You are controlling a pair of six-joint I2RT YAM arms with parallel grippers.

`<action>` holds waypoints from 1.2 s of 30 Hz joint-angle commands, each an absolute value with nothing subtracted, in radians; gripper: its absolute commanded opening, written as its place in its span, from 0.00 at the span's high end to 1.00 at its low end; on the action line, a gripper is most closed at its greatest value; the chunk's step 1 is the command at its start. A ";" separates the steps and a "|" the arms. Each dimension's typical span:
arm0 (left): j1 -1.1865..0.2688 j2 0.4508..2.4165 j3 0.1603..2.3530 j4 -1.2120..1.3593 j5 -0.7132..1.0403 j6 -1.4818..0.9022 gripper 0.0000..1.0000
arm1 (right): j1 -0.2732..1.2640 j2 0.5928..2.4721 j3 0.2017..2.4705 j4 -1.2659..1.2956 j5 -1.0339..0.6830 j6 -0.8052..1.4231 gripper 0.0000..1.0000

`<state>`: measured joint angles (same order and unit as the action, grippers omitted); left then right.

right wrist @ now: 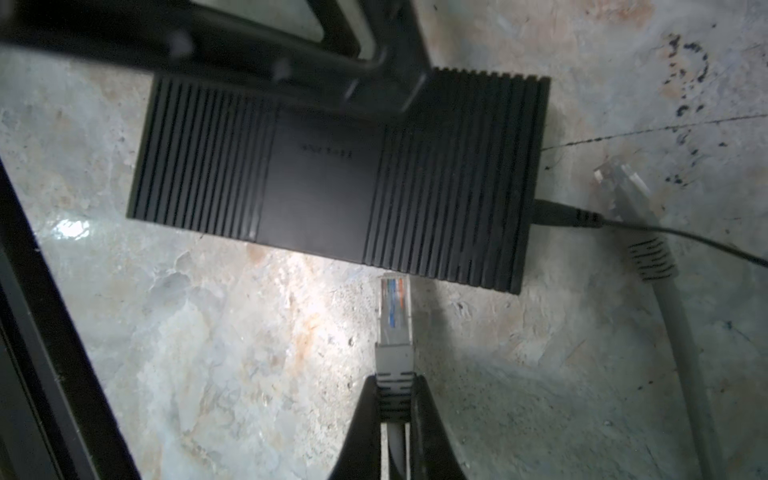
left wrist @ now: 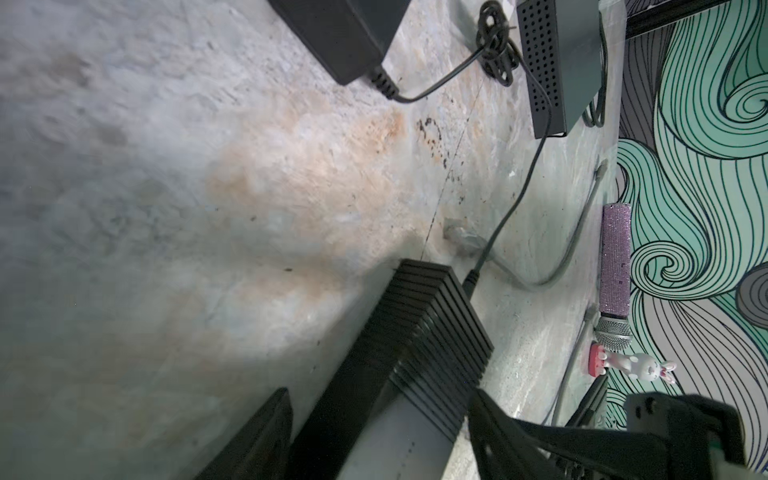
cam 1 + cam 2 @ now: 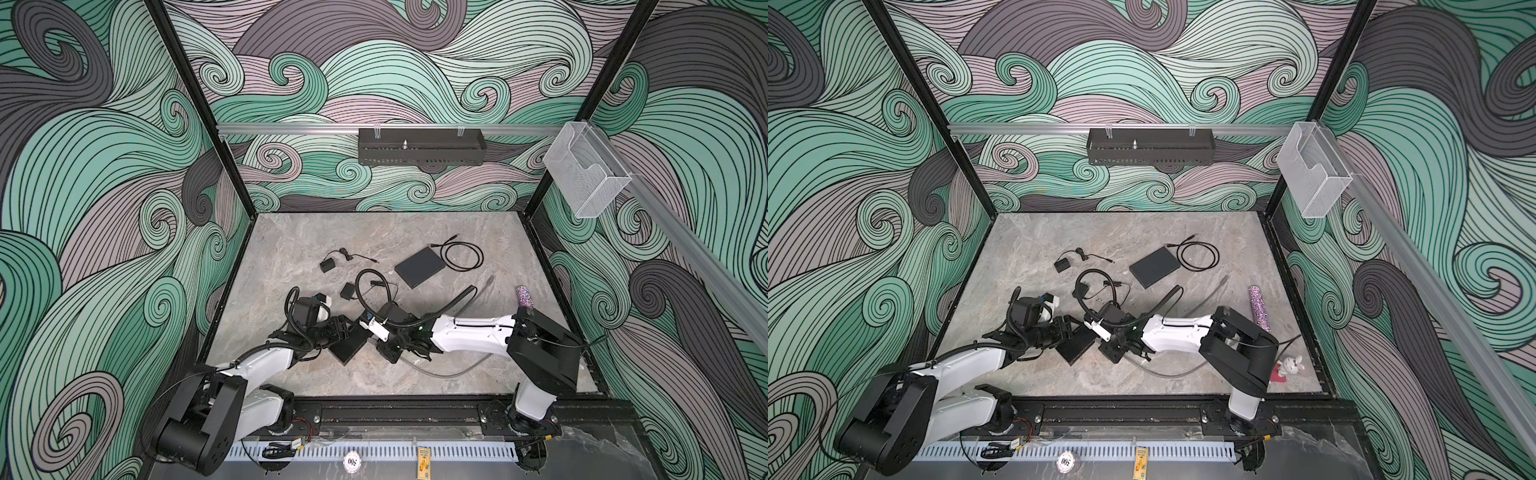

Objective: Insert the plug into the switch port

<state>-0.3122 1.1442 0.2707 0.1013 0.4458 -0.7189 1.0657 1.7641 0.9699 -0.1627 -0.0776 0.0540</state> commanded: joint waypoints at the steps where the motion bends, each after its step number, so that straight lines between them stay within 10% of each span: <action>1: -0.335 1.120 0.215 0.031 0.428 -0.786 0.29 | 1.047 1.785 1.003 -0.186 -0.074 0.067 1.00; 11: -0.351 1.106 0.262 -0.059 0.377 -0.740 0.31 | 1.038 1.713 0.912 -0.175 -0.138 0.028 1.00; 18: -0.351 1.182 0.301 -0.069 0.373 -0.673 0.52 | 1.105 1.625 0.796 -0.075 -0.130 -0.054 1.00; 36: -0.351 1.179 0.254 -0.065 0.359 -0.722 0.53 | 1.190 1.684 0.832 0.021 -0.036 0.035 1.00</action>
